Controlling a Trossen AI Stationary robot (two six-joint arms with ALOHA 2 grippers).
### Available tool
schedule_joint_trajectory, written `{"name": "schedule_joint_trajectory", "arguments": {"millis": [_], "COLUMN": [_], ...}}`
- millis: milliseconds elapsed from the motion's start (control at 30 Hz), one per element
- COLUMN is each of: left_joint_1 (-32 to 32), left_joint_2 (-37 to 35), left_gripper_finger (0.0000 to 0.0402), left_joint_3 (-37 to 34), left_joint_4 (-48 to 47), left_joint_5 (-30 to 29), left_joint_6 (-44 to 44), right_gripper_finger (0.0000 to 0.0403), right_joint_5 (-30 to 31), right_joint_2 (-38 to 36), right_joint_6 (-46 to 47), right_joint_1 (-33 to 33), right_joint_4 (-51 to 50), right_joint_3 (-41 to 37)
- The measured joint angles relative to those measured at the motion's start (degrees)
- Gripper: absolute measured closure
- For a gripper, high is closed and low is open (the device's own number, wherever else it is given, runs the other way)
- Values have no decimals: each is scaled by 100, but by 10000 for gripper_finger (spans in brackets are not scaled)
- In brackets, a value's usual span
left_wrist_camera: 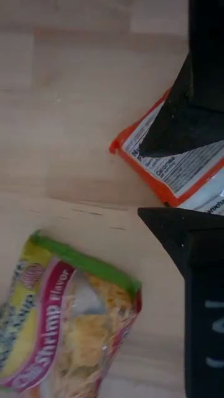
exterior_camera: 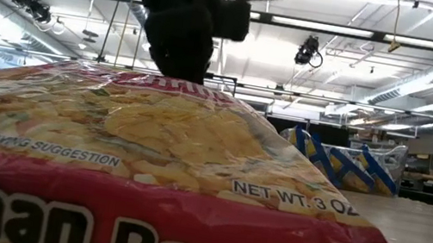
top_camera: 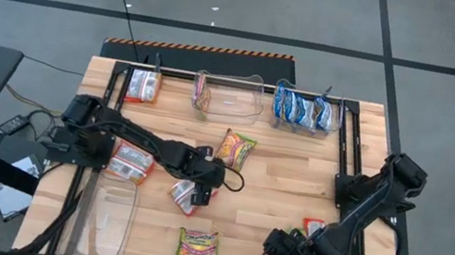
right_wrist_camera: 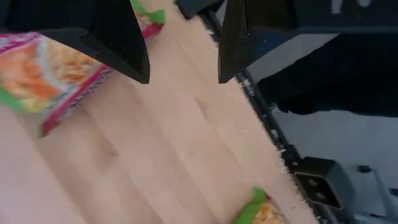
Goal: Sort Maruchan noodles
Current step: Put the green noodle pack into the top left transparent bin
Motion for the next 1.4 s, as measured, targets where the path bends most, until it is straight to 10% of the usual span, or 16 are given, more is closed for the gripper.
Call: {"name": "schedule_joint_trajectory", "arguments": {"millis": [1033, 1400], "left_joint_1": [-108, 234], "left_joint_2": [71, -12], "left_gripper_finger": [255, 255], "left_joint_3": [2, 4], "left_joint_4": [-1004, -464], "left_joint_5": [234, -1151], "left_joint_6": [-322, -935], "right_gripper_finger": [208, 208], "right_joint_5": [555, 651], "right_joint_2": [-47, -47], "right_joint_6": [147, 137], "right_joint_1": [-168, -317], "right_joint_4": [-29, -29], "right_joint_3": [0, 0]}}
